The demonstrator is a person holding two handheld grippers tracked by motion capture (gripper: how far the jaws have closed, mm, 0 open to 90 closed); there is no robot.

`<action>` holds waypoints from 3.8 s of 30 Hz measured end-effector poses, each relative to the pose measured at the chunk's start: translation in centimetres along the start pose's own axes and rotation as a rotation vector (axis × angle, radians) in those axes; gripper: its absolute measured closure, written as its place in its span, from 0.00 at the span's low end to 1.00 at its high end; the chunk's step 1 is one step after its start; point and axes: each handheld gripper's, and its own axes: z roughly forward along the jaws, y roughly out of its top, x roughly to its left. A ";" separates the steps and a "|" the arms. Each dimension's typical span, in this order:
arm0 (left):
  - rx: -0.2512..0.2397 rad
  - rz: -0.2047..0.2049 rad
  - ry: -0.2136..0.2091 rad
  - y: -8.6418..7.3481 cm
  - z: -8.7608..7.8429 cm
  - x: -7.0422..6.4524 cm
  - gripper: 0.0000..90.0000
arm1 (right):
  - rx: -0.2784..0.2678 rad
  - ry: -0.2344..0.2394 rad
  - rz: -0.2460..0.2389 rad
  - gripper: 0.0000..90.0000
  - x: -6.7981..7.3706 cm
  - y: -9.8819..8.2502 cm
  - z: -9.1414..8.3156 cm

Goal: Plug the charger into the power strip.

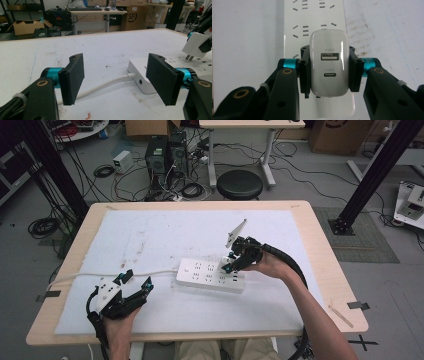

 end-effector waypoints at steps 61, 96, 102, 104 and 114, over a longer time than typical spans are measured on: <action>0.011 -0.007 0.009 -0.1 -0.5 0.2 0.34 | -0.014 0.018 -0.068 0.71 -0.4 0.2 1.7; 0.023 -0.020 0.021 -0.2 -1.2 0.2 0.35 | -0.075 0.009 -0.080 0.71 -0.3 -0.8 2.5; 0.016 -0.025 0.033 -0.1 -1.7 0.5 0.35 | -0.075 0.017 -0.084 0.71 -0.4 -0.8 2.9; 0.016 -0.021 0.031 0.0 -1.7 0.5 0.35 | -0.080 0.019 -0.090 0.71 -0.5 -0.8 2.9; 0.009 -0.021 0.037 0.2 -1.8 0.6 0.35 | -0.086 0.024 -0.079 0.70 -0.5 -0.9 2.9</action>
